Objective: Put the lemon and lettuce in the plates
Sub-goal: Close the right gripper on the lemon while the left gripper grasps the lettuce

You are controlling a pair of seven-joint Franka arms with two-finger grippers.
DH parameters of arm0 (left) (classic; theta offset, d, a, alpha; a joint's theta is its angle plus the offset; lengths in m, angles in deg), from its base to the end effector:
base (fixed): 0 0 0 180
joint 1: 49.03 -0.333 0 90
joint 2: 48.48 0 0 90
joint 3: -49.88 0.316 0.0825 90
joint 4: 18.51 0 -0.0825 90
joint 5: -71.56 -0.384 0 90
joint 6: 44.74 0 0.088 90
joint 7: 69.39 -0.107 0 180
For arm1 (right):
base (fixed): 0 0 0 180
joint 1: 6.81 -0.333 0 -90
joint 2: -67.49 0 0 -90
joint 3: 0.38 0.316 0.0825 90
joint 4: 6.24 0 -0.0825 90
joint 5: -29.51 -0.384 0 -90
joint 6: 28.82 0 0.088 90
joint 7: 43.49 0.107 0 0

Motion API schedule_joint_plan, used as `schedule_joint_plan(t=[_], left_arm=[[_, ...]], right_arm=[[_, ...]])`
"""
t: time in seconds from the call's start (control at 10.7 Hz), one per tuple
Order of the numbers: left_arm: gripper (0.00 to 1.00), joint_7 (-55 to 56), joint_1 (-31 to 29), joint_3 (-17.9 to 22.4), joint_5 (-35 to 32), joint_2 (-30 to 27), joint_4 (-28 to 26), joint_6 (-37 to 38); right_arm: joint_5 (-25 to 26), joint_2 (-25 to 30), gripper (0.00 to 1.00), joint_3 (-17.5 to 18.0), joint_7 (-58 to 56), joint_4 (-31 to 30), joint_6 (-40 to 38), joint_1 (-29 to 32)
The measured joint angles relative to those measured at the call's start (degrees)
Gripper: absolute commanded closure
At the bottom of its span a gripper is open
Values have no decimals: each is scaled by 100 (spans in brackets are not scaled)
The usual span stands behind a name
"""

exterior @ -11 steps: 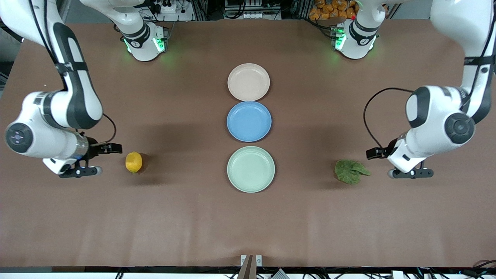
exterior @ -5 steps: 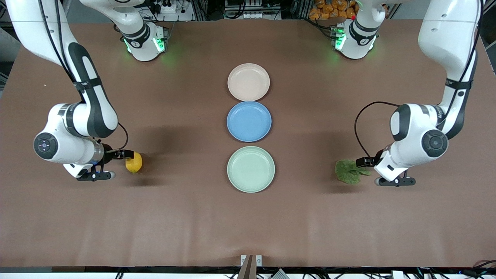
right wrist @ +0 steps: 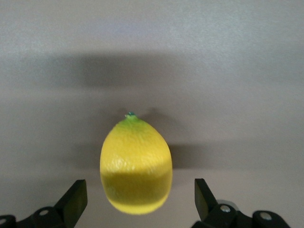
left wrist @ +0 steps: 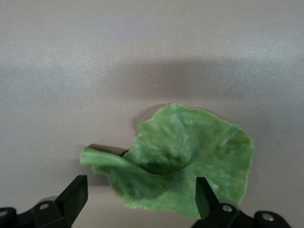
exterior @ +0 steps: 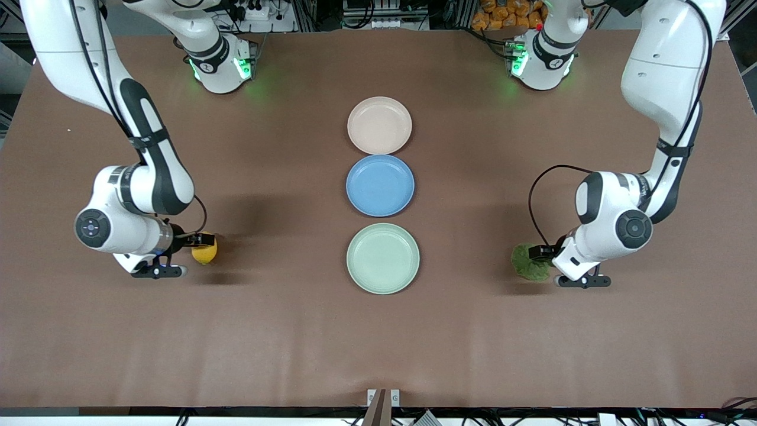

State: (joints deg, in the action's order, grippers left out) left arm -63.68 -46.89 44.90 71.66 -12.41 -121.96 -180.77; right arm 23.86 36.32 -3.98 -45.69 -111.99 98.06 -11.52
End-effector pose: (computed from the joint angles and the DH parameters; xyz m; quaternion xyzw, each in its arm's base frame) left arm 0.6418 -0.0767 0.1905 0.9992 -0.0041 -0.0321 0.0229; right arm 0.6247 0.0172 0.2165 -0.9960 0.0010 0.0863 0.0210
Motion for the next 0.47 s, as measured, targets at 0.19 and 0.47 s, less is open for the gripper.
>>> schedule_joint_plan(t=[0.19, 0.47], left_arm=[[17, 0, 3, 1, 0, 96, 2, -144], [78, 0, 3, 1, 0, 187, 5, -272]], right_arm=[[0, -159, 11, 0, 43, -2, 285, -28], [0, -281, 92, 0, 43, -35, 592, -63]])
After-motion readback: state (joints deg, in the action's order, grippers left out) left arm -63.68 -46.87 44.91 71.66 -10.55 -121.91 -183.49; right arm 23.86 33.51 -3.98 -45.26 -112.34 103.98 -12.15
